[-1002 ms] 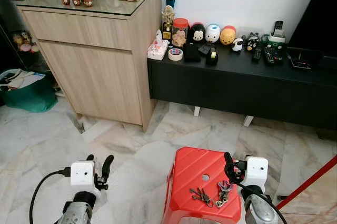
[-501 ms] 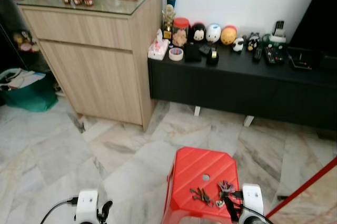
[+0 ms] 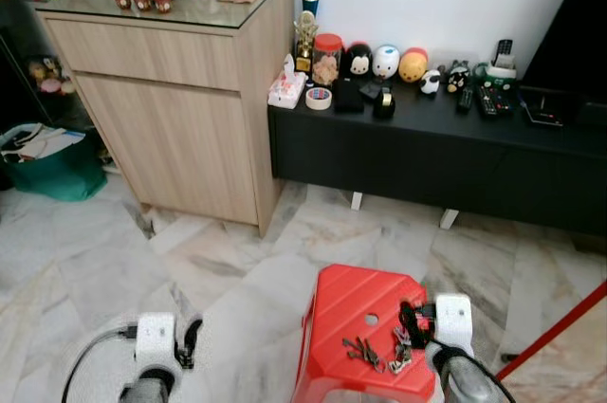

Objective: Hang keys on a hook

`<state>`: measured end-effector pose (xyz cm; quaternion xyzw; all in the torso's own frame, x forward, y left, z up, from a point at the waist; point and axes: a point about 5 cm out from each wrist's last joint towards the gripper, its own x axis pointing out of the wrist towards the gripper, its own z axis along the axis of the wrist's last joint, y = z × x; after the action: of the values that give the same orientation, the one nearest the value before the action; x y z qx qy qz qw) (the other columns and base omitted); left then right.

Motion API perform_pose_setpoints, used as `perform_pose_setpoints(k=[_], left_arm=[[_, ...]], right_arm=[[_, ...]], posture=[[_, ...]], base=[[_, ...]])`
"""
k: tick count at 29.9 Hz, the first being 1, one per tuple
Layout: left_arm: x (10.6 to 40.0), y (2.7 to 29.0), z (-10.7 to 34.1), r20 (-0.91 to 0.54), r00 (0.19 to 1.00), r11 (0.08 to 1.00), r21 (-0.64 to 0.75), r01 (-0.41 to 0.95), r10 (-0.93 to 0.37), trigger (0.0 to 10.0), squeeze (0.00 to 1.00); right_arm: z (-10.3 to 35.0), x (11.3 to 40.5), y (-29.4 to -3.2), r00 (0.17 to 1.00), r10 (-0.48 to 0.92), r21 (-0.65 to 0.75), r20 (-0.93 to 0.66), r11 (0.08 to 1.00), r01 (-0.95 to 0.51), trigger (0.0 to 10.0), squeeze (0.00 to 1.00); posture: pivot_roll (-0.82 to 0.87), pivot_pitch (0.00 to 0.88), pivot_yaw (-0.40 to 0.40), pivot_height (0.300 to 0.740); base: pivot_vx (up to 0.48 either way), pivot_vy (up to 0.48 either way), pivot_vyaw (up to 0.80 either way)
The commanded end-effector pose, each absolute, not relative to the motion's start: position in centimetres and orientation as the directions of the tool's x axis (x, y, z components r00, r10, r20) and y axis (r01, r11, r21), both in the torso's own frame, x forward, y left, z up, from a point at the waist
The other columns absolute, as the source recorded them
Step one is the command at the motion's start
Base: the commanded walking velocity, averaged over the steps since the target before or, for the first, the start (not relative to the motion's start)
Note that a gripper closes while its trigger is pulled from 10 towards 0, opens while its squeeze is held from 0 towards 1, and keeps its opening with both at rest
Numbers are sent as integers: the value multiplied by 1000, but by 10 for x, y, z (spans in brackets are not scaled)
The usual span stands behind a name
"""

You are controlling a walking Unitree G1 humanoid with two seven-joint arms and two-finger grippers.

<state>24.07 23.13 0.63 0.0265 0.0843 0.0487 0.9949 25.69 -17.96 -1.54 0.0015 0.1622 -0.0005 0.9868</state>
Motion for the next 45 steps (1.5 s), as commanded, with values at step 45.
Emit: perform_pose_setpoints(k=[45], left_arm=[[176,235,-60,-591,793,989,52,-140,144,10000,0]], right_arm=[[-76,184,-197,707,-49,8,-706,997,77,10000,0]], posture=[[37,0,-49,740]], base=[[0,0,0]])
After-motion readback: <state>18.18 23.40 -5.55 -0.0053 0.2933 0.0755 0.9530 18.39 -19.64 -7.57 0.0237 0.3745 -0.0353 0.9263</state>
